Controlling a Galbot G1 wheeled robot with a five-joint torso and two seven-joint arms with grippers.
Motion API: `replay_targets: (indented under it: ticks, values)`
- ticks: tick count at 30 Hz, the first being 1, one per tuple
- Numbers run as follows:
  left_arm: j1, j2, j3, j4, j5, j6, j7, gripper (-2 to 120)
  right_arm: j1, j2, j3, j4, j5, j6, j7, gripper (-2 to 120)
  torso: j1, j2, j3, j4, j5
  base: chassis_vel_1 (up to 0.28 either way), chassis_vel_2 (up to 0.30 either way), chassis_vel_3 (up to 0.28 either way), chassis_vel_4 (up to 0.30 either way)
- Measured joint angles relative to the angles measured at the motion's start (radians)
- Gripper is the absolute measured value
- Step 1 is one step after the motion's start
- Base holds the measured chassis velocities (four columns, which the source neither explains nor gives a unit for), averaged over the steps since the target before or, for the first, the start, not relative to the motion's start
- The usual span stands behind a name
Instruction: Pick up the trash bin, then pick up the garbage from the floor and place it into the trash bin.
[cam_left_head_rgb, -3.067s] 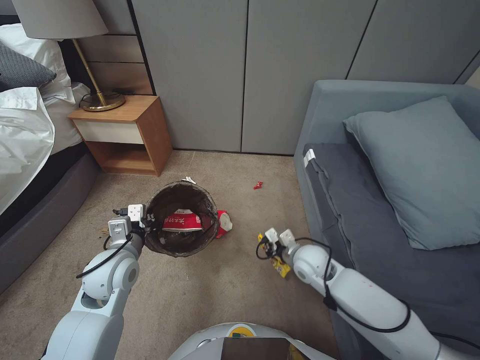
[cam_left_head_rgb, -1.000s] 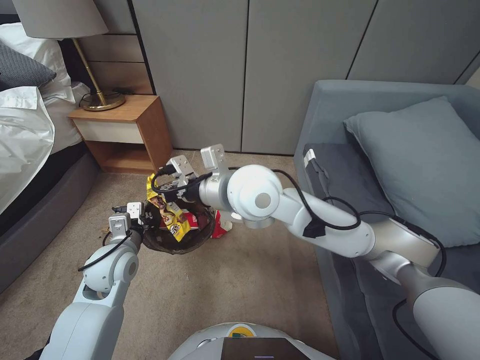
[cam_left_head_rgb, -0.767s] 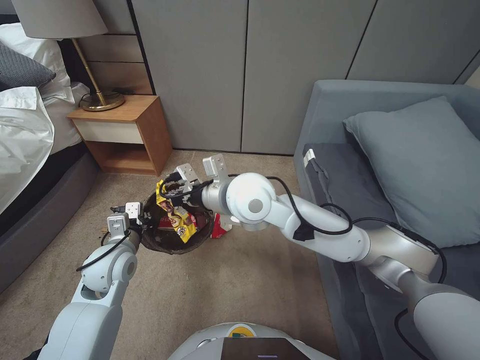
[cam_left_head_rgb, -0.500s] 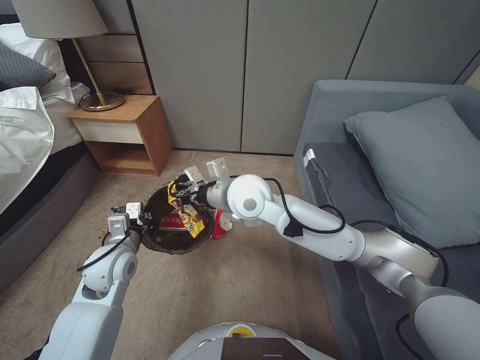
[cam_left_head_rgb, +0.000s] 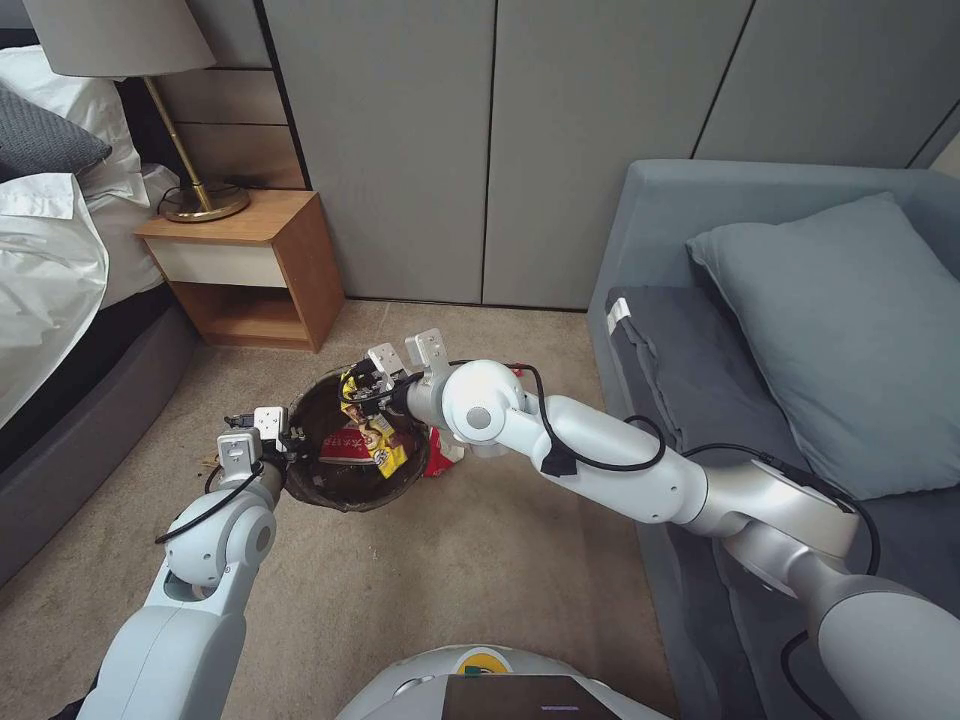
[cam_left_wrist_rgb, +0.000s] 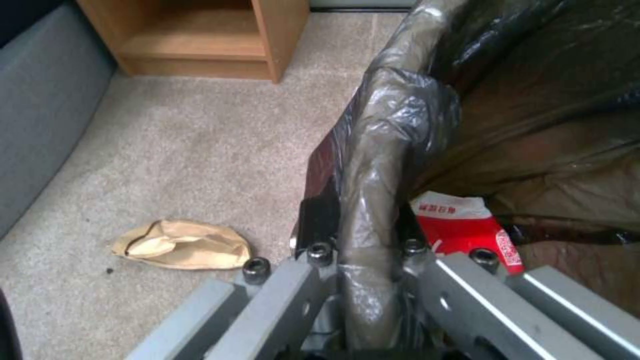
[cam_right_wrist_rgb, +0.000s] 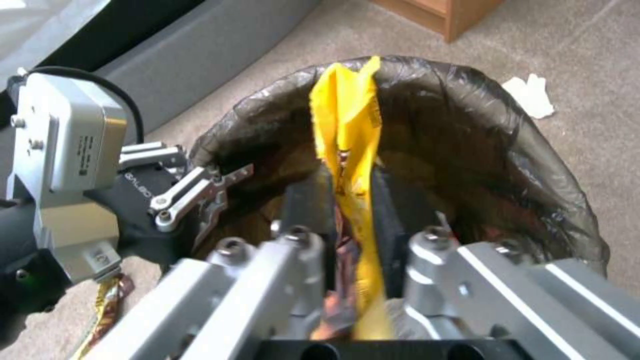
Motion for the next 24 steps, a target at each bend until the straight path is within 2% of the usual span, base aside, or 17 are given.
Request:
replay_targets:
  ticks: [5,7,10,11,14,15,18,19,22,24]
  values:
    - [0.008,0.001,0.001,-0.012,0.001,0.000,-0.002,0,0.002,0.003,0.005,0.000,0.001,0.002,0.001,34,0.000,0.000,0.000,0.0000,0.0000,0.000,0.000,0.000,0.000]
    - [0.008,0.001,0.001,-0.013,0.001,0.000,-0.002,0,0.003,0.003,0.005,0.000,0.002,0.002,0.002,37,0.000,0.000,0.000,0.0000,0.0000,0.000,0.000,0.000,0.000]
    - [0.013,-0.002,0.004,-0.019,0.004,0.000,-0.002,0,0.008,0.008,0.006,-0.003,0.003,0.002,0.003,54,0.000,0.000,0.000,0.0000,0.0000,0.000,0.000,0.000,0.000]
    - [0.013,-0.002,0.004,-0.019,0.004,0.000,-0.002,0,0.008,0.008,0.006,-0.003,0.003,0.002,0.003,54,0.000,0.000,0.000,0.0000,0.0000,0.000,0.000,0.000,0.000]
    - [0.024,0.000,0.005,-0.035,0.004,0.000,-0.009,0,0.008,0.008,0.006,-0.006,0.001,0.003,0.003,68,0.000,0.000,0.000,0.0000,0.0000,0.000,0.000,0.000,0.000]
    - [0.024,0.000,0.005,-0.035,0.004,0.000,-0.009,0,0.008,0.008,0.006,-0.006,0.001,0.003,0.003,68,0.000,0.000,0.000,0.0000,0.0000,0.000,0.000,0.000,0.000]
    - [0.039,0.009,0.005,-0.065,-0.008,0.000,-0.020,0,0.008,0.002,0.011,0.000,0.002,0.002,0.004,83,0.000,0.000,0.000,0.0000,0.0000,0.000,0.000,0.000,0.000]
    - [0.039,0.009,0.005,-0.065,-0.008,0.000,-0.020,0,0.008,0.002,0.011,0.000,0.002,0.002,0.004,83,0.000,0.000,0.000,0.0000,0.0000,0.000,0.000,0.000,0.000]
    - [0.042,0.013,0.005,-0.077,-0.009,0.000,-0.024,0,0.009,0.002,0.014,0.003,0.006,0.002,0.006,96,0.000,0.000,0.000,-0.0001,0.0000,0.000,0.000,0.000,0.000]
    - [0.041,0.012,0.005,-0.077,-0.009,0.000,-0.025,0,0.009,0.003,0.014,0.003,0.007,0.002,0.006,99,0.000,0.000,0.000,0.0000,0.0000,0.000,0.000,0.000,0.000]
